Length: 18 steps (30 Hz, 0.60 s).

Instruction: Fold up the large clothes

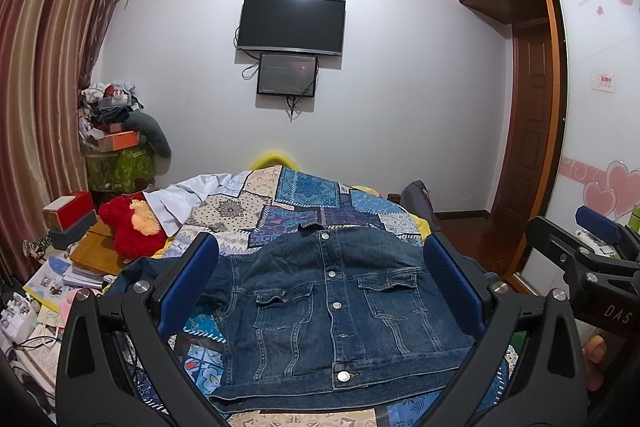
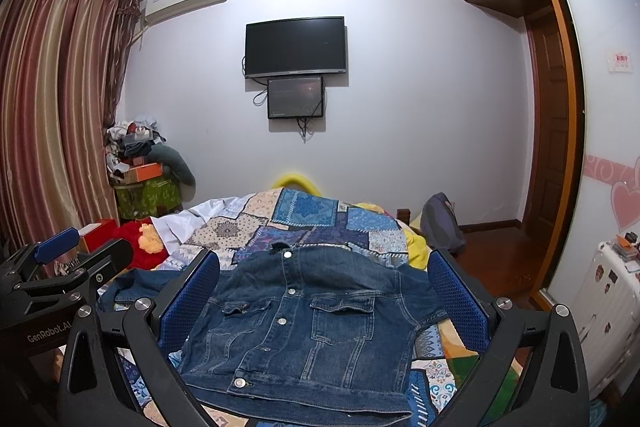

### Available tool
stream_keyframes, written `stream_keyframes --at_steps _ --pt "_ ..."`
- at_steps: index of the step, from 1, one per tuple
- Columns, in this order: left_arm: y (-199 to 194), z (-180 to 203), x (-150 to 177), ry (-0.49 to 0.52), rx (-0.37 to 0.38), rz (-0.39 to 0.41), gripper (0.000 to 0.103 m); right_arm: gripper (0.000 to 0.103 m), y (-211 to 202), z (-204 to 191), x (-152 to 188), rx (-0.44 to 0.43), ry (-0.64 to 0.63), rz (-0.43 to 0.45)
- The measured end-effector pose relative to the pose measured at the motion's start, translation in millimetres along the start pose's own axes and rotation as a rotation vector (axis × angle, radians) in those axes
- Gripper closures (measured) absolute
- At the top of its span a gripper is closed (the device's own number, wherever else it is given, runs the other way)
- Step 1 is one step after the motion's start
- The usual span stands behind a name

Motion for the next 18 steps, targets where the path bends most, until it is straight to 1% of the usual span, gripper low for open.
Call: stream_keyframes --at_steps 18 --pt "-2.2 2.2 -0.5 0.006 0.001 0.005 0.000 0.000 -0.9 -0.3 -1.3 -0.002 0.003 -0.001"
Point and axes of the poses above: each gripper's, at about its wrist camera, not at the fingertips, and y roughly the way its jaws point, z to its right, x to its underside, the point moved 7 cm from there along y, roughly the way its jaws point, and after that the axes turned 7 degrees about y, right-handed, at the moved point
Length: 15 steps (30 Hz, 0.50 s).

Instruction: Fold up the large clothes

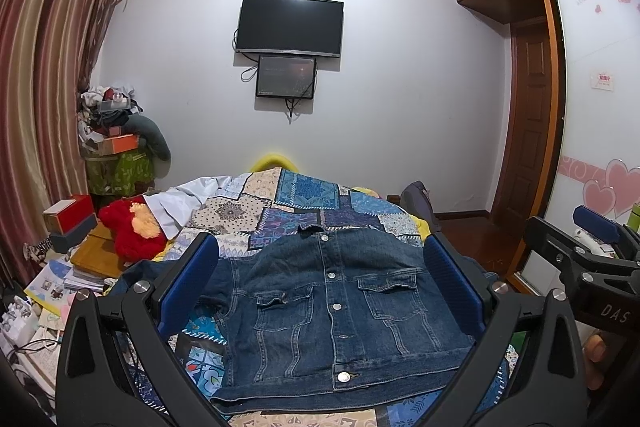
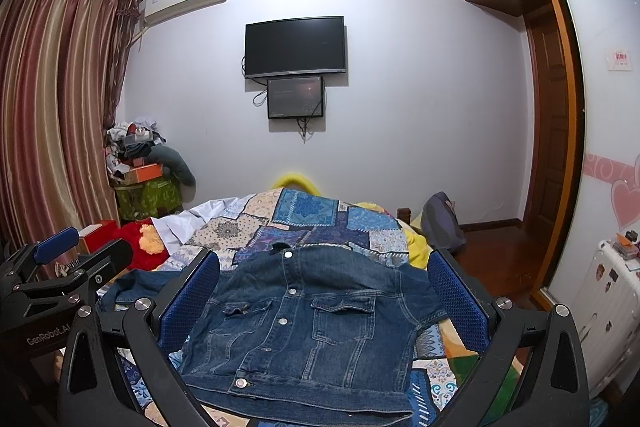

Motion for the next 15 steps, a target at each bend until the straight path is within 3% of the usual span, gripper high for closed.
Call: stream_keyframes --at_steps 15 --pt "-0.5 -1.1 -0.4 0.002 -0.013 0.000 0.000 0.000 1.9 -6.4 0.1 -0.010 0.003 -0.008"
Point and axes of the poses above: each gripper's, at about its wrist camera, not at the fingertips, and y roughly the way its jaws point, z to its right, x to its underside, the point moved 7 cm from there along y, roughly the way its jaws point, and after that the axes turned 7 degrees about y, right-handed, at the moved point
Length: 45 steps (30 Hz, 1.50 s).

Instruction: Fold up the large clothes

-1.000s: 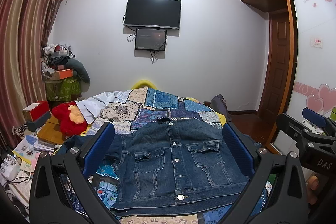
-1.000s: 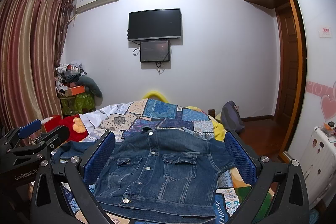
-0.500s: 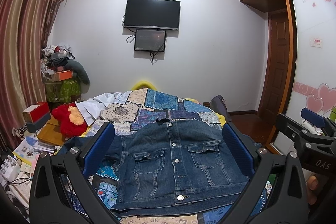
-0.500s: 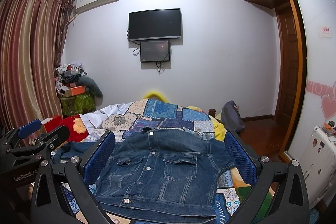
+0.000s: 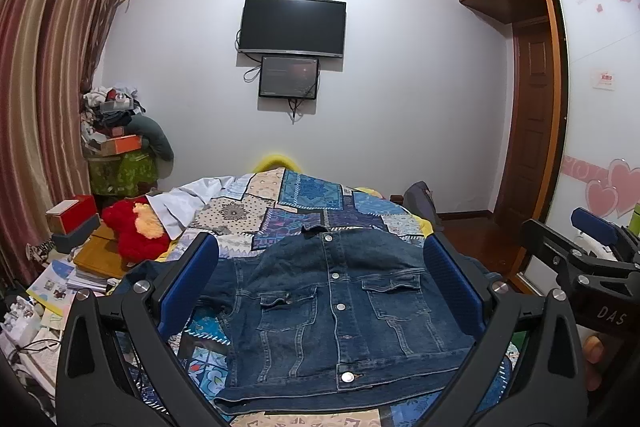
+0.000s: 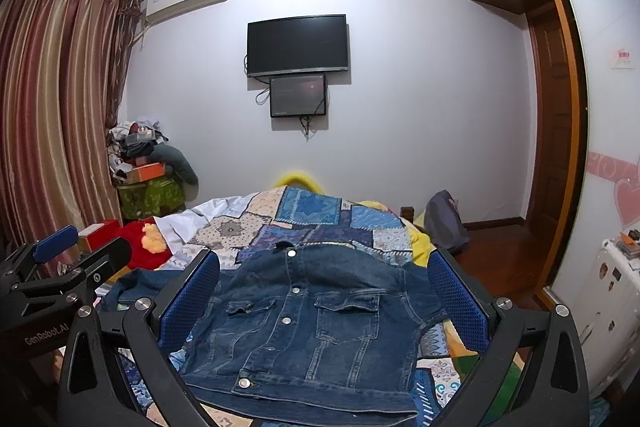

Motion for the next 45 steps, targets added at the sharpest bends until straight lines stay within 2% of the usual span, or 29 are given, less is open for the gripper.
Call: stream_keyframes --at_steps 8,14,23,27,33,38,45 --pt "7.4 -6.1 2.3 -0.010 -0.015 -0.015 0.000 0.000 15.4 -2.3 8.1 -0.012 0.003 -0.032" --pt "25.4 -14.8 3.9 -0.001 -0.030 -0.031 0.000 0.000 43.3 -5.6 12.7 -0.036 0.019 -0.076" --pt "96.0 -54.1 26.5 -0.010 -0.096 -0.152 0.000 0.000 123.3 -3.8 22.5 -0.047 0.013 -0.141" --pt "134.7 -80.0 46.4 -0.030 -0.113 -0.219 0.000 0.000 178.1 3.3 38.3 -0.021 0.008 -0.207" --pt "189.0 -124.6 85.9 -0.008 -0.221 -0.310 0.000 0.000 252.6 6.0 67.1 0.032 -0.075 -0.301" --pt "230.6 -164.8 126.4 -0.011 -0.284 -0.406 0.000 0.000 298.2 -2.8 89.8 0.024 -0.139 -0.370" --pt "254.1 -215.3 188.6 -0.093 -0.312 -0.535 0.000 0.000 348.3 -20.8 123.9 -0.013 -0.191 -0.487"
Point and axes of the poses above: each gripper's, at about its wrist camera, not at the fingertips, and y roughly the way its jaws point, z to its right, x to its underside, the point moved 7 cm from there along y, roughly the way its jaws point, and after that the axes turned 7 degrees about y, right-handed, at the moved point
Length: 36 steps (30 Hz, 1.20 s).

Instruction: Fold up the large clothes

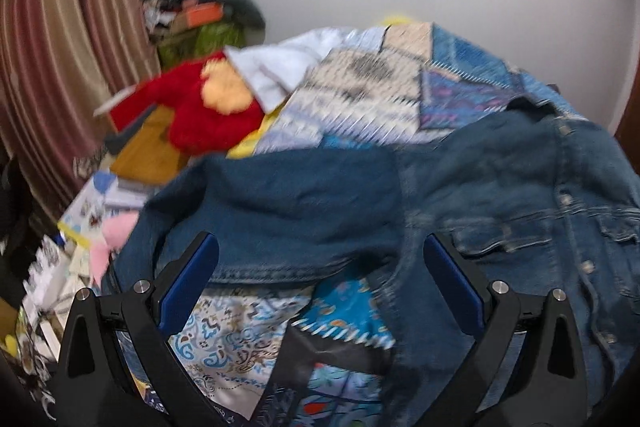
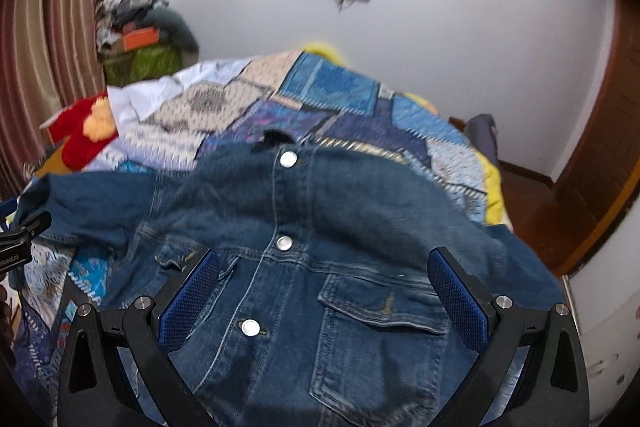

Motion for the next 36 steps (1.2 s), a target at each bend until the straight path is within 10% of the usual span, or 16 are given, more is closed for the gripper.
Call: stream_keyframes --at_steps 18,28,30,36 --pt "49.3 -9.9 40.2 -0.432 0.395 -0.220 0.019 0.000 44.1 -18.2 20.9 -0.123 0.008 -0.145" --pt "86.5 -35.1 22.5 -0.570 0.257 -0.248 0.059 0.000 36.1 -17.2 21.0 -0.130 0.019 -0.127" --pt "85.0 -36.0 11.7 -0.493 0.127 -0.224 0.082 0.000 35.3 -15.0 20.0 -0.129 0.027 -0.125" --pt "62.7 -11.5 -32.6 -0.307 -0.007 -0.111 0.086 0.000 27.0 -6.4 15.5 -0.120 0.033 -0.099"
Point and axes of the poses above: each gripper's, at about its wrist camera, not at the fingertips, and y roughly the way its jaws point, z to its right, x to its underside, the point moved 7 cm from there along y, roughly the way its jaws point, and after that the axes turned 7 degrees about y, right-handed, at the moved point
